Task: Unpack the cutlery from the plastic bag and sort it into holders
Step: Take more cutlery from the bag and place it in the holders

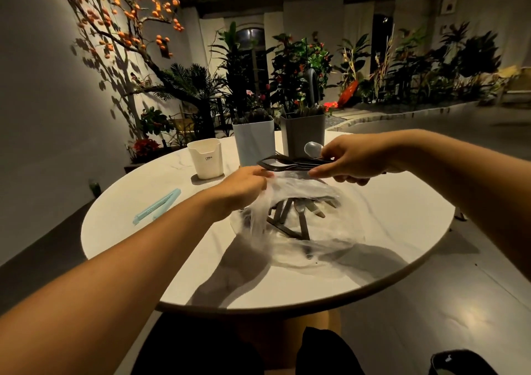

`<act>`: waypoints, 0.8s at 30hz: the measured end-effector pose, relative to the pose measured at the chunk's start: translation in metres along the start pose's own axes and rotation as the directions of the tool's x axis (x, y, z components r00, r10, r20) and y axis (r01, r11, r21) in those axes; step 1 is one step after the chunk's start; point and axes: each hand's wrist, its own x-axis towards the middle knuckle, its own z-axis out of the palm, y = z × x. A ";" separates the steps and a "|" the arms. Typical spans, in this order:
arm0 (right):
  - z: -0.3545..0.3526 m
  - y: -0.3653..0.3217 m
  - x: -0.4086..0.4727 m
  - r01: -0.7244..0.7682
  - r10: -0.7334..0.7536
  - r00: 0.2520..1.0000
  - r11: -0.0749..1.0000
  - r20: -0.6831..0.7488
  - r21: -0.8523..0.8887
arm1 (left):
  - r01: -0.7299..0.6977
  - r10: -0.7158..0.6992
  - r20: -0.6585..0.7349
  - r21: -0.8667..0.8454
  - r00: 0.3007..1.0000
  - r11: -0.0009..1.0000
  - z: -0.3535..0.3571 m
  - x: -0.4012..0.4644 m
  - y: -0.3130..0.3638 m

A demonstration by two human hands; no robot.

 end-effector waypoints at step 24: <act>0.074 0.000 0.164 0.275 -0.269 0.957 0.732 -0.107 0.623 | -0.076 -0.017 -0.107 -0.802 0.994 0.593 0.017 0.116 -0.038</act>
